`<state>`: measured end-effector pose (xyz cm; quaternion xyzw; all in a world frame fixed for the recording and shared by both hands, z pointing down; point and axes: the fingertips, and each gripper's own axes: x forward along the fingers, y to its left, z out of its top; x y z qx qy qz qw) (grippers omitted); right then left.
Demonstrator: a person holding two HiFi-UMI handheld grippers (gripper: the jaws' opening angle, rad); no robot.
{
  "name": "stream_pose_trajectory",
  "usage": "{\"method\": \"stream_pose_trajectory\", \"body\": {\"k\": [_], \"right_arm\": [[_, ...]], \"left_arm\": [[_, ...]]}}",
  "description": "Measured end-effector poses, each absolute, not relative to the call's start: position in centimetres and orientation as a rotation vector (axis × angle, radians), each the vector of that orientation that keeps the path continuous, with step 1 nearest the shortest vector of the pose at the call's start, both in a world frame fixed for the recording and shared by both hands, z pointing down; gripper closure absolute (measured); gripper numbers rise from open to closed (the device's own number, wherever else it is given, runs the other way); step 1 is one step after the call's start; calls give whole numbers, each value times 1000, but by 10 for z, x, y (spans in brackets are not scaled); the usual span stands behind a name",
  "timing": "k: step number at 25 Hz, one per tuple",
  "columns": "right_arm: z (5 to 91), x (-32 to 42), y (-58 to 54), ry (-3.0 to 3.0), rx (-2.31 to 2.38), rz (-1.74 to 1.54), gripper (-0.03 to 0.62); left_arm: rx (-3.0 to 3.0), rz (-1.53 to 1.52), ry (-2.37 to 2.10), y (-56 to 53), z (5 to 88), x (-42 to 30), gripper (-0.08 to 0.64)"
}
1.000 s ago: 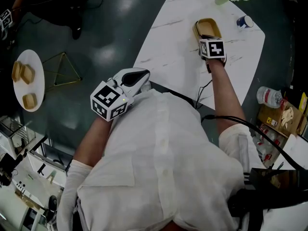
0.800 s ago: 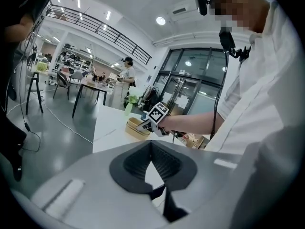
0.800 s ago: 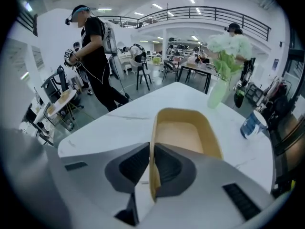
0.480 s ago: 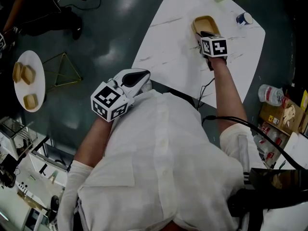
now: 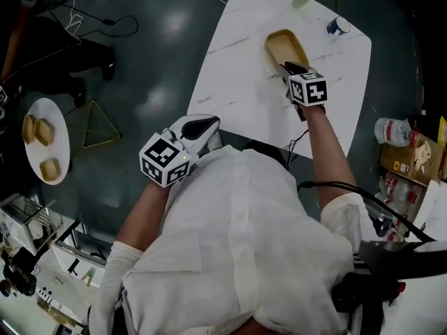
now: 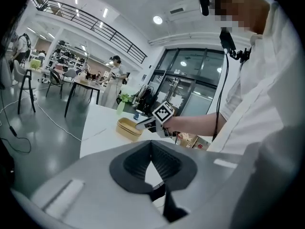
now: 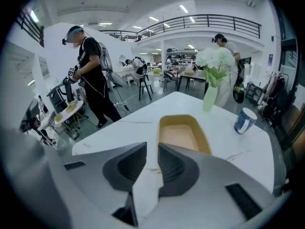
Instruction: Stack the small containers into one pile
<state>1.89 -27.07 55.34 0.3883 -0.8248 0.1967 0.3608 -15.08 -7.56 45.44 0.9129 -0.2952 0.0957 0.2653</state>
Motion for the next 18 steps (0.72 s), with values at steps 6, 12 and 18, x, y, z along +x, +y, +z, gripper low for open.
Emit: {"method": "stream_pose_trajectory", "body": {"k": [6, 12, 18], "right_arm": [[535, 38, -205, -2164, 1004, 522, 583], [520, 60, -145, -2233, 914, 484, 586], [504, 103, -98, -2348, 815, 481, 586]], "left_arm": [[2471, 236, -698, -66, 457, -122, 552], [2512, 291, -664, -65, 453, -81, 553], [2521, 325, -755, -54, 441, -21, 554]]}}
